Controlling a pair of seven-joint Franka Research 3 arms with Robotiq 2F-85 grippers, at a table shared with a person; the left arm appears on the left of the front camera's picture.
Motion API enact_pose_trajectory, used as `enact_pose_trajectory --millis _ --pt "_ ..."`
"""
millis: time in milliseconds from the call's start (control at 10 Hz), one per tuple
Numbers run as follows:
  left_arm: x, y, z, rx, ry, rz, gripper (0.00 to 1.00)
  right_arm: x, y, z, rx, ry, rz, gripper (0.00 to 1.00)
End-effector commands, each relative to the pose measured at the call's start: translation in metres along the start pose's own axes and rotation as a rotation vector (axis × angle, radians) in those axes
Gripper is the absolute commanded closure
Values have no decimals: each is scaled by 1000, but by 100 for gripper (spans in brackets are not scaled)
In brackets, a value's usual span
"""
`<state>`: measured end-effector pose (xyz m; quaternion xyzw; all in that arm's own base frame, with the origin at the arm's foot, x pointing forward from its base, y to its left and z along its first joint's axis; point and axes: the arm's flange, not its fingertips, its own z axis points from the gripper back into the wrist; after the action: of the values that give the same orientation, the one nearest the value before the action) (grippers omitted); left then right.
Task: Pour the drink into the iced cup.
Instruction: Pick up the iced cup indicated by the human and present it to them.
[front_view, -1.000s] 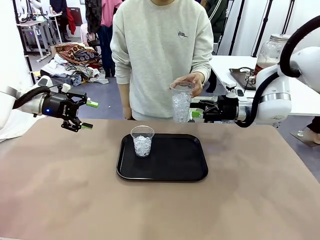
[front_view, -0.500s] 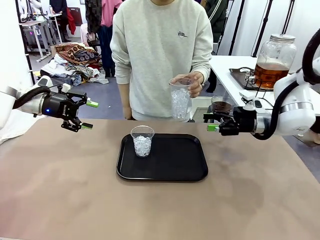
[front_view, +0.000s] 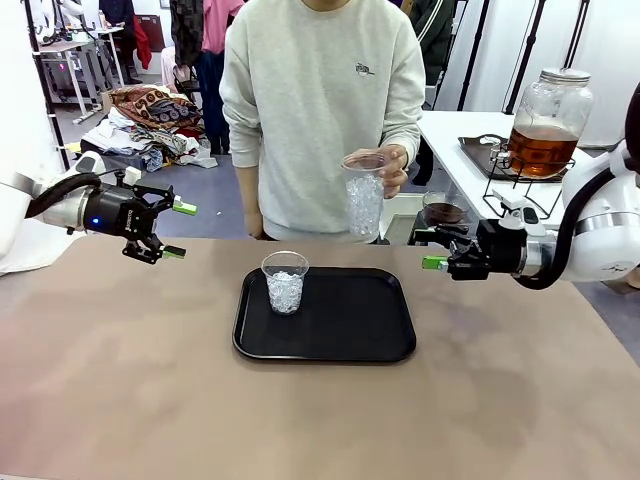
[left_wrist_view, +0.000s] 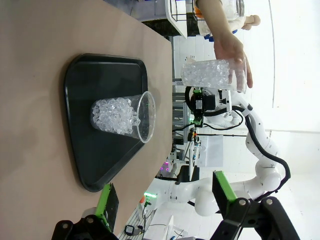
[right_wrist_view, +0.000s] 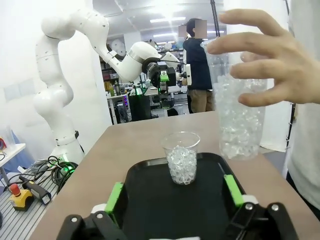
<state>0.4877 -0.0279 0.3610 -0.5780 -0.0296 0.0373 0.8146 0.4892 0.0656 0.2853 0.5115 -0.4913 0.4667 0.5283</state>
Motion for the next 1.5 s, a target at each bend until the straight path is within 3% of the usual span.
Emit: enact_pose_trajectory --millis 0,1400 --pt "0 -1 1 9 7 14 0 0 -1 1 -3 1 2 0" --pt "0 -1 1 9 7 14 0 0 -1 1 -3 1 2 0"
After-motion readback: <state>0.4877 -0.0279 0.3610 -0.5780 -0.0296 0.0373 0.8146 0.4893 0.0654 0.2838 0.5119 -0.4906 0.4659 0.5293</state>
